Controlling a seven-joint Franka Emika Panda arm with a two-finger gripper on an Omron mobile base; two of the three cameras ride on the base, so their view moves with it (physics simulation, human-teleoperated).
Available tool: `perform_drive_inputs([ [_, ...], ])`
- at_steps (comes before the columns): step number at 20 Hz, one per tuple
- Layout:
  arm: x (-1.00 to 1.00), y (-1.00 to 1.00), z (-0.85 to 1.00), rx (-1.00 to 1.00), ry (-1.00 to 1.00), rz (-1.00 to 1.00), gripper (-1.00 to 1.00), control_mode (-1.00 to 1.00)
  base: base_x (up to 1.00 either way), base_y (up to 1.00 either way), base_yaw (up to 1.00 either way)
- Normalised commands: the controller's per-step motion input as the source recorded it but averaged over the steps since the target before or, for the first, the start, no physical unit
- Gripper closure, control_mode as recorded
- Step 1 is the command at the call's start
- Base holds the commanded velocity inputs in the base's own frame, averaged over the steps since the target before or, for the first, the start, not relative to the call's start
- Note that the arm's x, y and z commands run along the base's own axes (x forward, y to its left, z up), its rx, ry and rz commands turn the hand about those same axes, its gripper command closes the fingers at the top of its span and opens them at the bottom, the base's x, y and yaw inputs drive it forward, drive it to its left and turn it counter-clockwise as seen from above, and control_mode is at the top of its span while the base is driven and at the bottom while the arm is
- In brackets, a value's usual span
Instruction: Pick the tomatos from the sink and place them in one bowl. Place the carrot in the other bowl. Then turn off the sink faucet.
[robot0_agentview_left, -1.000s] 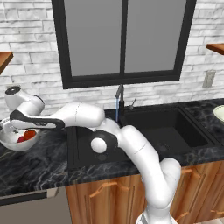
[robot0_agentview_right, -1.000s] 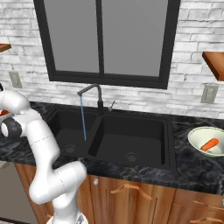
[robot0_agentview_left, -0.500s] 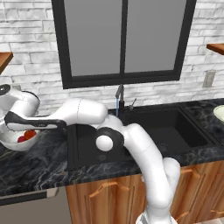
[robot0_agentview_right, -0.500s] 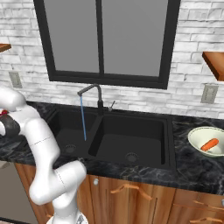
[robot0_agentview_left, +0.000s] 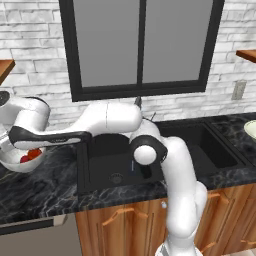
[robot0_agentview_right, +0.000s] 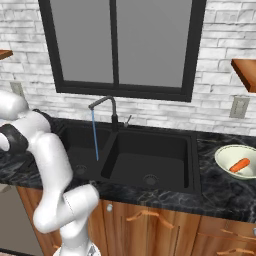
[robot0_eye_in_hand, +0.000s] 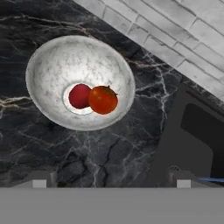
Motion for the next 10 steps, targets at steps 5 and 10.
perform_drive_inputs([
  [5, -0.81, -0.72, 0.28, 0.09, -0.07, 0.04, -1.0, -1.0, 0.0, 0.0, 0.0],
  [10, -0.9, -0.77, 0.3, 0.1, -0.08, 0.04, -1.0, -1.0, 0.0, 0.0, 0.0],
])
